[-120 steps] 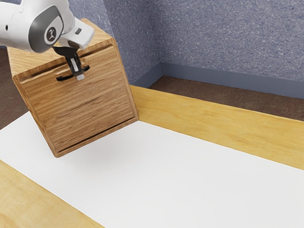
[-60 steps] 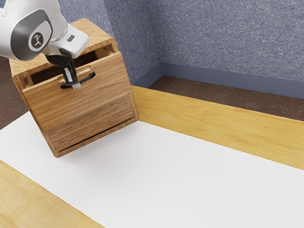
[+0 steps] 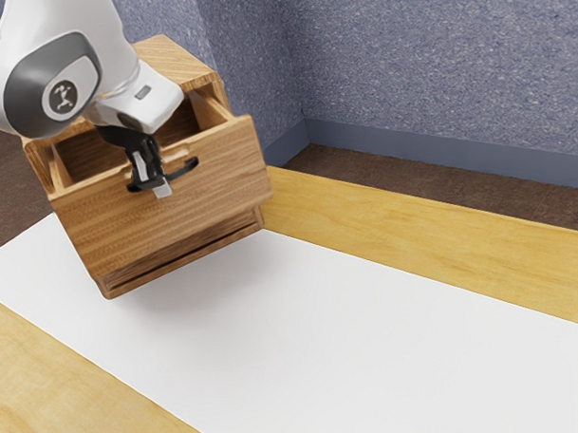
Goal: Pull the drawer handle with one arm to open the drawer
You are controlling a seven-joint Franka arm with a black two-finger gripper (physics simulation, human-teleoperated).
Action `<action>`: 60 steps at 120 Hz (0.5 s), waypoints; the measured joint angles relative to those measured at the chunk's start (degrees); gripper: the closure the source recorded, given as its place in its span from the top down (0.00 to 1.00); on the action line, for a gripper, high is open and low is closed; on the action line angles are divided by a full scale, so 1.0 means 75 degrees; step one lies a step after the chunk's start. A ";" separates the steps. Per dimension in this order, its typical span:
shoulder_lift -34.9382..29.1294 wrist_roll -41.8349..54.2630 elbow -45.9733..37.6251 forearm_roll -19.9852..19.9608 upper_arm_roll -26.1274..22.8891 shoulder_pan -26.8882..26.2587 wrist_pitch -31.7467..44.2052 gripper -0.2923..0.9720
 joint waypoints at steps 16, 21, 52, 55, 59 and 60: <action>-0.0204 0.0005 -0.0241 -0.0028 -0.0057 -0.0095 -0.0043 0.17; -0.0267 0.0007 -0.0320 -0.0037 -0.0092 -0.0087 -0.0059 0.18; -0.0772 0.0025 -0.0798 -0.0172 -0.0467 -0.0061 -0.0144 0.18; -0.0814 0.0027 -0.0835 -0.0183 -0.0498 -0.0040 -0.0158 0.19; -0.0847 0.0027 -0.0865 -0.0203 -0.0548 -0.0011 -0.0175 0.18; -0.0853 0.0027 -0.0871 -0.0208 -0.0565 -0.0001 -0.0178 0.17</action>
